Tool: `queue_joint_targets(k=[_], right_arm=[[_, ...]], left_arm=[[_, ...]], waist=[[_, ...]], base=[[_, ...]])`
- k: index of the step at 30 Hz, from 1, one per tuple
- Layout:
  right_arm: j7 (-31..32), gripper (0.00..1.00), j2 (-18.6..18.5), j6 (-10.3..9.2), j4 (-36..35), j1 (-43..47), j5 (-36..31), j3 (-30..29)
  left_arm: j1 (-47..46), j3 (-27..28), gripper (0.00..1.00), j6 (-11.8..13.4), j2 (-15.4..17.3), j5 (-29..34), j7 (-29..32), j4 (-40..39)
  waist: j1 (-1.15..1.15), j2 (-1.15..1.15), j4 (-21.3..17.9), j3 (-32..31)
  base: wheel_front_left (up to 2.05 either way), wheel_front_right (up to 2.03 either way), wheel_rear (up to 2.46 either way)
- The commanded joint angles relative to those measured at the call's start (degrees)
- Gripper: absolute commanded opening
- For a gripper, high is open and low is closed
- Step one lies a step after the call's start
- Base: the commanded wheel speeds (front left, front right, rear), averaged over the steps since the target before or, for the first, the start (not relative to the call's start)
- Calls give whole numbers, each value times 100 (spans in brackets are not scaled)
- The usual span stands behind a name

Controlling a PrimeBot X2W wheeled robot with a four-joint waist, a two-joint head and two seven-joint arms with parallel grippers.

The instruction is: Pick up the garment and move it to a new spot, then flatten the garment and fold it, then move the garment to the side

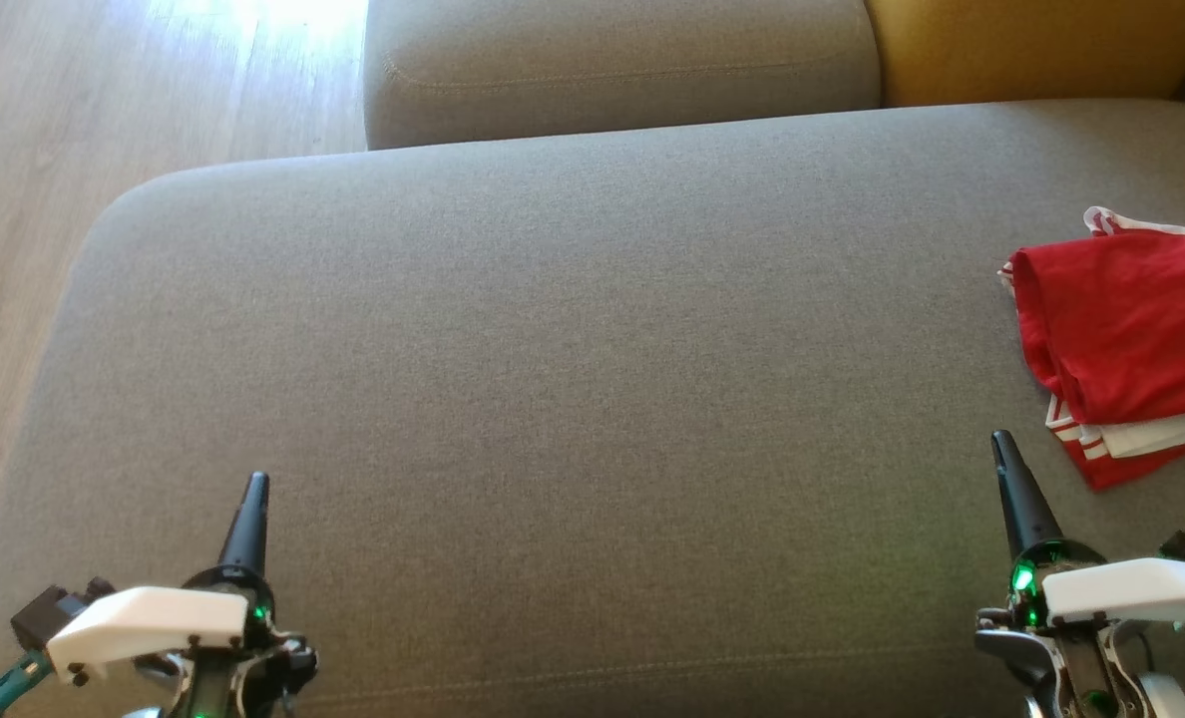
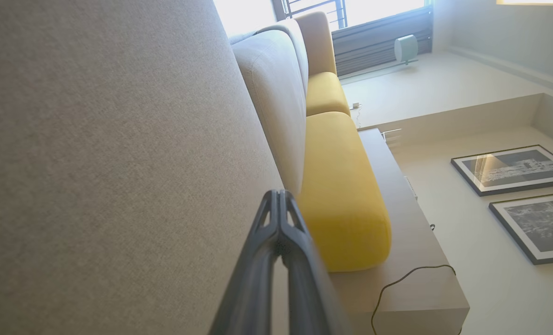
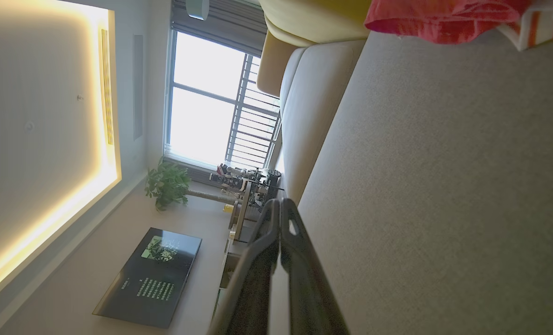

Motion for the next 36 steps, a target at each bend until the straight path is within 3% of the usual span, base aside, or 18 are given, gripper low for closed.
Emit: queue_joint_targets(k=[1,22,36], right_arm=[[45,0,-101,-1,-158,-304,162,63],[403,0,-95,-1,-65,-507,1575,-66],[425,0,-76,-1,-63,-510,1552,-93]], left_arm=[[-344,223,0,-93,85,-149,48,-144],[-657,599,0,-335,68,-1560,403,56],[-659,634,0,-335,43,-1530,431,58]], waist=[[0,0,1,3],[0,0,1,75],[0,0,1,75]], base=[[0,0,0],[0,0,0],[0,0,0]])
